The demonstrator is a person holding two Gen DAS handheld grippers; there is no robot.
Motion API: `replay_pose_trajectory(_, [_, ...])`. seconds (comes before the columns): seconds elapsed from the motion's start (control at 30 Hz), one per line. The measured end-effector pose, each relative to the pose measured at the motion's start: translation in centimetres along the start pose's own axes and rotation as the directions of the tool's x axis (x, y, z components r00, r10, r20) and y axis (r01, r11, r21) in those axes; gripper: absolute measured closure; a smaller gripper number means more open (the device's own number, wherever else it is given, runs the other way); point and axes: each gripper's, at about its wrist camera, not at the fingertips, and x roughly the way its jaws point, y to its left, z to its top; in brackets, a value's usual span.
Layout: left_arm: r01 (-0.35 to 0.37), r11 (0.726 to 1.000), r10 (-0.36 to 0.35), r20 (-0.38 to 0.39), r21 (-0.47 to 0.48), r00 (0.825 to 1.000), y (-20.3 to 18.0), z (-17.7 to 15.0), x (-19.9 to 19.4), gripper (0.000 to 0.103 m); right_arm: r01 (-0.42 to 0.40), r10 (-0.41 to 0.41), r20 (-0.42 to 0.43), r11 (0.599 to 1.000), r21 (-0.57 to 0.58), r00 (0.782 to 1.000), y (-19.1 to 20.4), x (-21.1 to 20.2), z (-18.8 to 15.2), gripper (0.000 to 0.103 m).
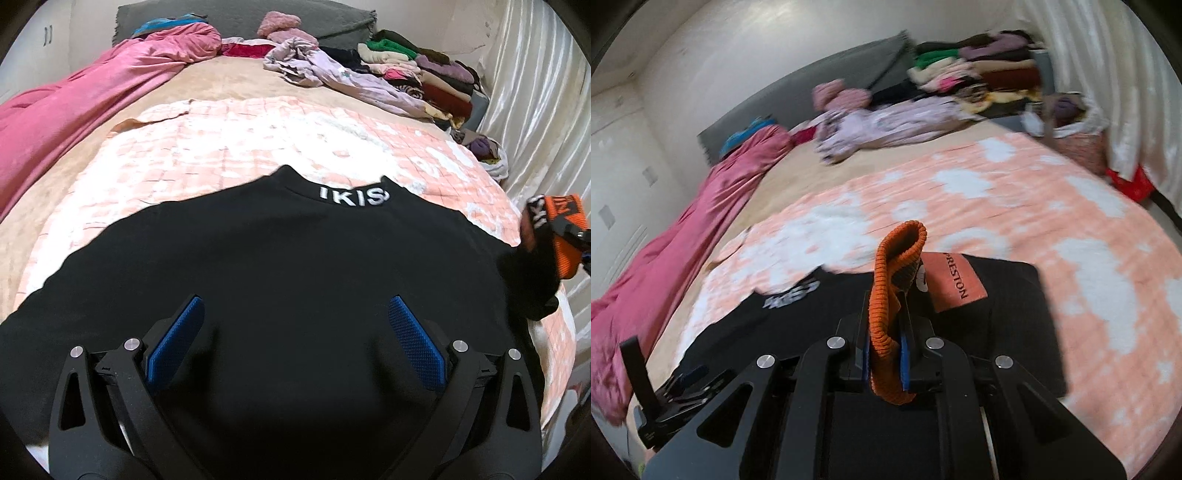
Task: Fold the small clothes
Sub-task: 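Close the right tool on the orange cuff and lift it, then carry the cuff to the left tool while the left tool closes on it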
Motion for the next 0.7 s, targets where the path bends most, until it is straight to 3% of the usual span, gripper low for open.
replay_pose_trajectory(0.3, [0.015, 0.998, -0.018, -0.040, -0.060, 0.999, 2.6, -0.3, 0.6, 0.009, -0.093, 0.087, -0.115, 0.994, -0.052, 0.990, 6.3, 5.6, -1.9, 0.092])
replay_pose_trajectory(0.43, [0.056, 0.996, -0.061, -0.062, -0.073, 0.996, 2.7, -0.6, 1.3, 0.009, -0.136, 0.126, -0.147, 0.989, -0.059, 0.981, 8.1, 7.0, -2.5, 0.092])
replay_pose_trajectory(0.7, [0.102, 0.992, -0.105, -0.051, -0.072, 0.993, 2.9, -1.0, 1.5, 0.009, -0.184, 0.171, -0.139, 0.979, -0.090, 0.976, 9.6, 7.2, -2.6, 0.075])
